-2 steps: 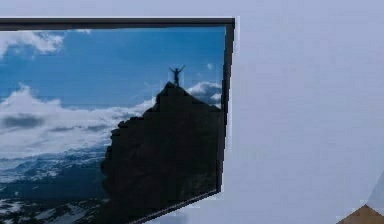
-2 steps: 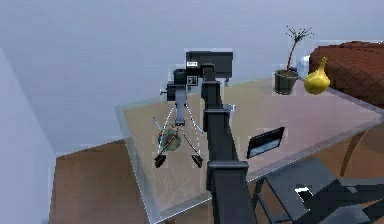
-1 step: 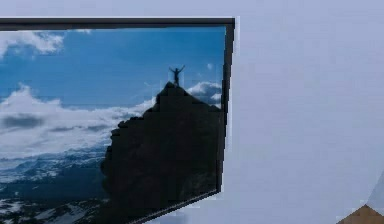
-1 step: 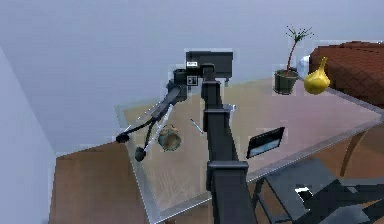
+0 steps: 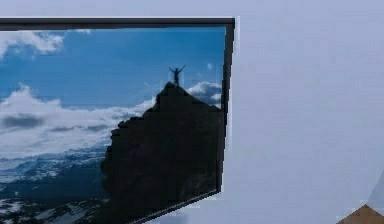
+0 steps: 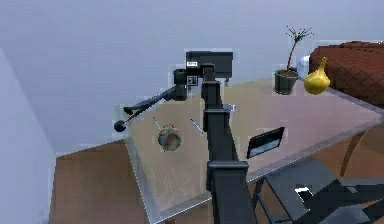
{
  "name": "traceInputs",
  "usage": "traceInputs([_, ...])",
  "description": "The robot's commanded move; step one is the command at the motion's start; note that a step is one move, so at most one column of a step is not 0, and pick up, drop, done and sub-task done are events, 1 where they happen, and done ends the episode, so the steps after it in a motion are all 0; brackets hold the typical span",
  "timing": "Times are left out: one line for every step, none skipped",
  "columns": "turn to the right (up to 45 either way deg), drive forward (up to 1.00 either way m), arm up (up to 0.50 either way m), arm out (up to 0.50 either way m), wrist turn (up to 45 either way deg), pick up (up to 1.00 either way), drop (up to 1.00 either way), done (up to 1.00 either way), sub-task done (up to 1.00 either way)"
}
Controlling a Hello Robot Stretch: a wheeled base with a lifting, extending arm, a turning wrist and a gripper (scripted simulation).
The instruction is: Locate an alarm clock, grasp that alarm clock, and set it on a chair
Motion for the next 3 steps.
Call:
traceInputs([0.0, 0.0, 0.0, 0.0, 45.0, 0.0, 0.0, 0.0, 0.0])
traceInputs([0.0, 0.0, 0.0, 0.0, 9.0, 0.0, 0.0, 0.0, 0.0])
traceInputs([0.0, 0.0, -0.3, 0.0, 0.0, 0.0, 0.0, 0.0, 0.0])
